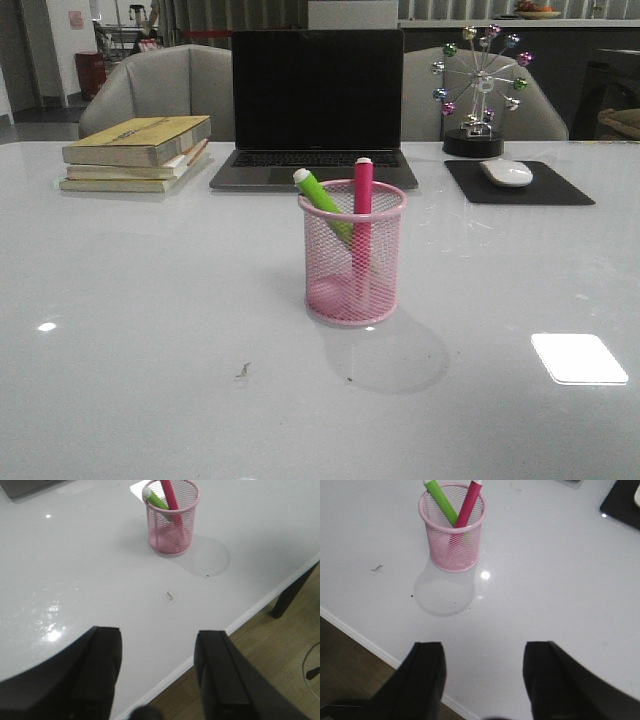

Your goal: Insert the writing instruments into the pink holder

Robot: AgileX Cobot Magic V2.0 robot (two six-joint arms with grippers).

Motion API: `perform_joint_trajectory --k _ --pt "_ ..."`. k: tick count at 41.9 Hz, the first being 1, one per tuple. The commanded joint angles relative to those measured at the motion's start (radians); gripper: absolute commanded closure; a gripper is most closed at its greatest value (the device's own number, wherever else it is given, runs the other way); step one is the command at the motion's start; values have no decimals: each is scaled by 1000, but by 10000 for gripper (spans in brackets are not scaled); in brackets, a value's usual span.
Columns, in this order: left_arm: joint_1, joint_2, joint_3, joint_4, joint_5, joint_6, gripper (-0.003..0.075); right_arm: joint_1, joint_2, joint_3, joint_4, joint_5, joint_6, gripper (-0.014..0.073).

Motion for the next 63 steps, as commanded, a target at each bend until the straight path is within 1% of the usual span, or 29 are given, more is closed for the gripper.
perform_joint_trajectory --k 1,4,6,7,9,11,14,15,17,18,40,44,46,48,50,52,56,59,63 --pt "26 -2 -28 -5 -65 -15 318 -1 3 -28 -18 -67 -2 134" --pt "39 -2 -28 -5 -62 -15 339 -1 3 -28 -18 -62 -2 193" --pt "43 -2 -28 -5 -62 -15 374 -1 3 -28 -18 -58 -2 272" --pt "43 -2 -28 -5 -62 -15 400 -1 3 -28 -18 -57 -2 295" --pt "45 -2 -28 -7 -62 -15 448 -1 3 -28 -16 -54 -2 383" --pt "45 -2 -28 -7 -62 -15 499 -1 3 -28 -15 -52 -2 452" --pt "45 -2 -28 -7 -62 -15 568 -1 3 -28 -15 -52 -1 535" --pt "45 -2 -28 -7 -62 -15 594 -1 3 -28 -14 -52 -1 548" --pt "45 -2 -28 -7 -62 -15 627 -1 3 -28 -13 -52 -1 533" --pt "45 -2 -28 -7 -62 -15 629 -1 3 -28 -13 -52 -1 536" --pt "45 -3 -26 -5 -66 -15 629 -1 3 -28 -13 -52 -1 537" --pt "62 -52 -18 -1 -83 -13 629 -1 3 -28 -13 -53 -1 537" --pt "97 -78 -6 62 -115 -11 629 -1 3 -28 -13 -52 -1 537" --pt "147 -114 23 69 -175 -11 629 -1 3 -28 -13 -52 -1 537" --pt "196 -156 60 69 -257 -11 629 -1 3 -28 -13 -52 -1 537" --pt "268 -202 117 69 -355 -11 629 -1 3 -28 -13 -52 -1 537" --pt "388 -298 252 69 -522 -11 629 -1 3 -28 -13 -52 -1 537" --pt "468 -375 345 69 -610 -11 629 -1 3 -28 -13 -52 -1 537" --pt "549 -485 448 69 -663 -11 629 -1 3 -28 -13 -52 -1 537"
